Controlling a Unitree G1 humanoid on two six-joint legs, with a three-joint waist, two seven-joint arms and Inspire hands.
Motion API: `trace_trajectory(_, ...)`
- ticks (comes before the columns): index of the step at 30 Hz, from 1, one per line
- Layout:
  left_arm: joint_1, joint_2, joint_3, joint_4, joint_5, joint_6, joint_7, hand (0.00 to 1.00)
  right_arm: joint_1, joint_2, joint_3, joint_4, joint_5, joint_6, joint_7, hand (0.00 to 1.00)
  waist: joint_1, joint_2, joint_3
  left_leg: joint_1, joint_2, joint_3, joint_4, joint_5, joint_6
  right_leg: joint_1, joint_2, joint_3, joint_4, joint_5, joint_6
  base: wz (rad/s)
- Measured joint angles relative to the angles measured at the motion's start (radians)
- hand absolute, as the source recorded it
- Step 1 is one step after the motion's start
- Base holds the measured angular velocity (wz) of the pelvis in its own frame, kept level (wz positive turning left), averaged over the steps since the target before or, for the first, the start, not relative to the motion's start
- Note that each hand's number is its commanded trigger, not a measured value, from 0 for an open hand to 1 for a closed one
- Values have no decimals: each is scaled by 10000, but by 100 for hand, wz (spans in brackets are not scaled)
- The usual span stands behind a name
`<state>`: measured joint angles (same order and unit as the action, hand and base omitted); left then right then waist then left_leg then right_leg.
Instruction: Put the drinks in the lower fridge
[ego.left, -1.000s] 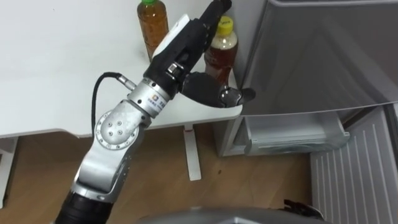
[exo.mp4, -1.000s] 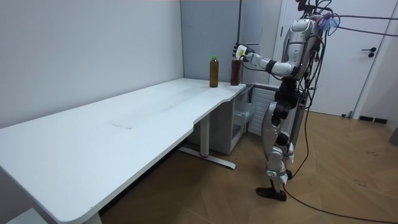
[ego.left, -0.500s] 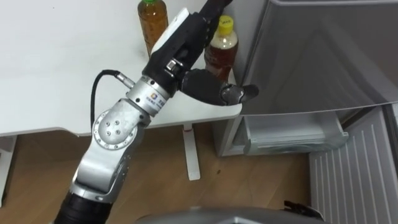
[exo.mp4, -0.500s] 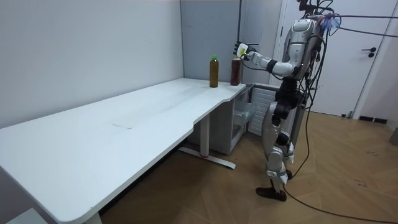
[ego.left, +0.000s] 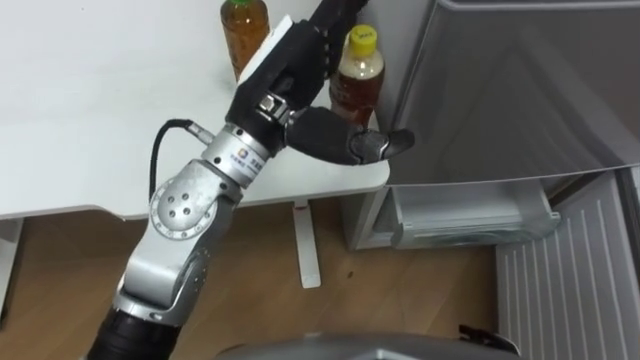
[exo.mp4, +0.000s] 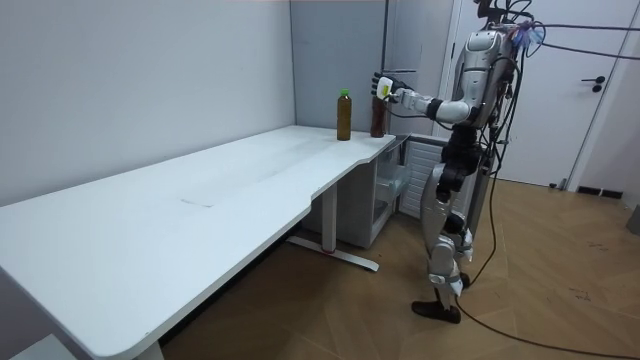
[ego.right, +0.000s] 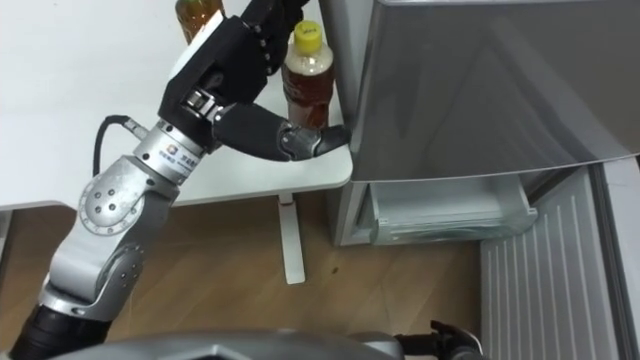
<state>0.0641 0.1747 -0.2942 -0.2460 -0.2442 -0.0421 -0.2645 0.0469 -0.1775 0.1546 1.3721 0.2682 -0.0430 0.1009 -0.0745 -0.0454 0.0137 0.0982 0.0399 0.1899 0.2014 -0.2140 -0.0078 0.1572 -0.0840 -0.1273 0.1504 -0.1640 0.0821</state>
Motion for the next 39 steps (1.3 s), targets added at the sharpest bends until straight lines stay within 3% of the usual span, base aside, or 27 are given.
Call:
trace_trajectory(11, 184, 213, 20, 426, -3, 1, 385, 0, 40, -42, 5, -94, -9, 6, 66, 0, -26, 85, 0, 38, 1, 20, 10, 0, 0, -5, 3, 31, -2, 0, 0, 0)
trace_trajectory(34, 184, 224, 20, 780, -383, 16, 362, 0, 66, -47, 6, -152, 6, 29, 154, 0, -11, 60, -14, 44, 1, 51, 25, 0, 0, -29, 9, 126, 2, 0, -1, 0)
trace_trajectory(39, 184, 226, 19, 1130, -691, 212, 290, 0, 69, -81, 0, -180, 8, 149, 385, 0, -35, 55, -27, 30, 2, 61, 46, 0, 0, -50, 8, 114, 2, 4, -7, 0)
